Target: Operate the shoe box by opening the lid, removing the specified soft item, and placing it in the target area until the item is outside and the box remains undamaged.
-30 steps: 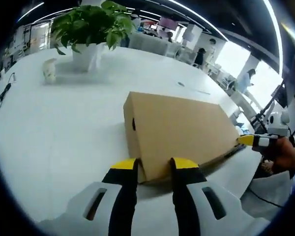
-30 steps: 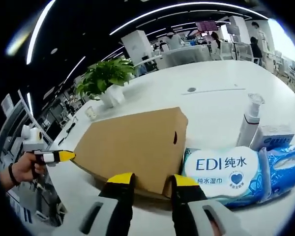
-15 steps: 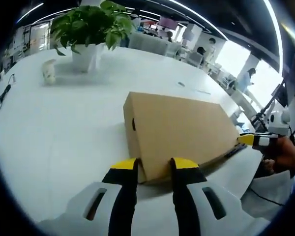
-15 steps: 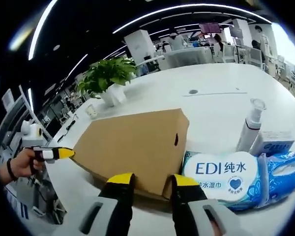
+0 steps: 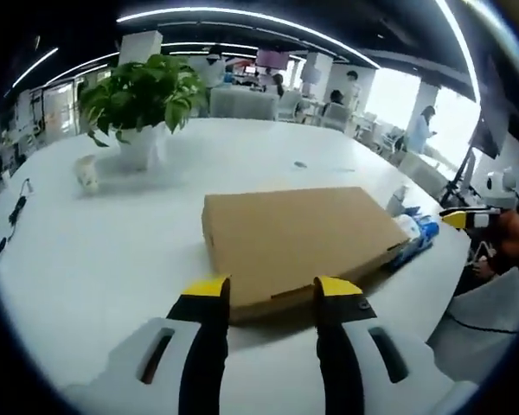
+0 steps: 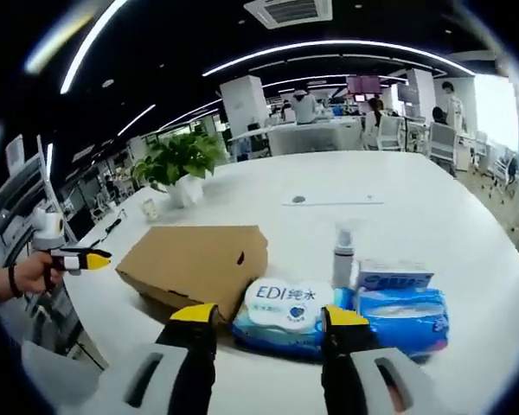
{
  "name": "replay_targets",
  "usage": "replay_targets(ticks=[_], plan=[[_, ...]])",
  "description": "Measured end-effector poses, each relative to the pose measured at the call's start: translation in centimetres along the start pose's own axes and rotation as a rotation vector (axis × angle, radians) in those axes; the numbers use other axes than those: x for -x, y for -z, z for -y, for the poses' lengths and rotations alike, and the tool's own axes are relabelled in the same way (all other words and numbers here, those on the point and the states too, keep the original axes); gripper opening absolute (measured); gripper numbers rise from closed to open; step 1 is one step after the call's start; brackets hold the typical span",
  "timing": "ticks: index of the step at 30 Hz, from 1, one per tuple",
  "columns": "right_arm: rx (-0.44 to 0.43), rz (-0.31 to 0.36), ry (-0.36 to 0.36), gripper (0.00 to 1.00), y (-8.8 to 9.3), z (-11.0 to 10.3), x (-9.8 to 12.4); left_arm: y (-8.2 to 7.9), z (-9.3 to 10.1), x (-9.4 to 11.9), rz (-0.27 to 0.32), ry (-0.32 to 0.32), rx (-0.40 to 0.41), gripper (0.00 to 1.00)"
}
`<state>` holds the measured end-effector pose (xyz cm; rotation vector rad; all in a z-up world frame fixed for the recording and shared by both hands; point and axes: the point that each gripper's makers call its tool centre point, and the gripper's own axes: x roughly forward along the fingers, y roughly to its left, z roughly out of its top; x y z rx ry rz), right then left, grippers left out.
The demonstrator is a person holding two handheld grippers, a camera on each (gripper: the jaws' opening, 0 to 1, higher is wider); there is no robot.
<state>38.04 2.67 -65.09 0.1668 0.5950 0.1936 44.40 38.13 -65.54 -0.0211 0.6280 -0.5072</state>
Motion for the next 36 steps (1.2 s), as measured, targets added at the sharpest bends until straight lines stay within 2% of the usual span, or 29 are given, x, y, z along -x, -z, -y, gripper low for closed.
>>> replay_targets(ticks=[6,8,10,13,20,36], plan=[[-0.052,0.063,0.084,0.55,0.8,3.6,4.8,0.0,2.8,1.3,0.023,0.025,-0.002,0.44],[-0.06,0.084,0.096,0.58,1.0,4.1,5.9,0.0,3.7,1.6,0.043,0.034,0.001,0.45],[-0.058,0.085,0.103,0.6,1.5,4.0,6.4,0.3,4.3,1.4,0.044,0.039,-0.029,0.46],[-0.067,0.088,0.095,0.63,2.3,4.1,6.7,1.1,5.0,1.2,0.029,0.051,-0.049,0.49],[-0.076,0.102,0.096,0.64,2.7,3.9,7.2,0.9,5.7,1.7,0.039,0.062,-0.07,0.5],[-0.069,0.097,0.088,0.64,3.0,3.5,7.1,1.2,4.8,2.4,0.039,0.05,-0.06,0.51]])
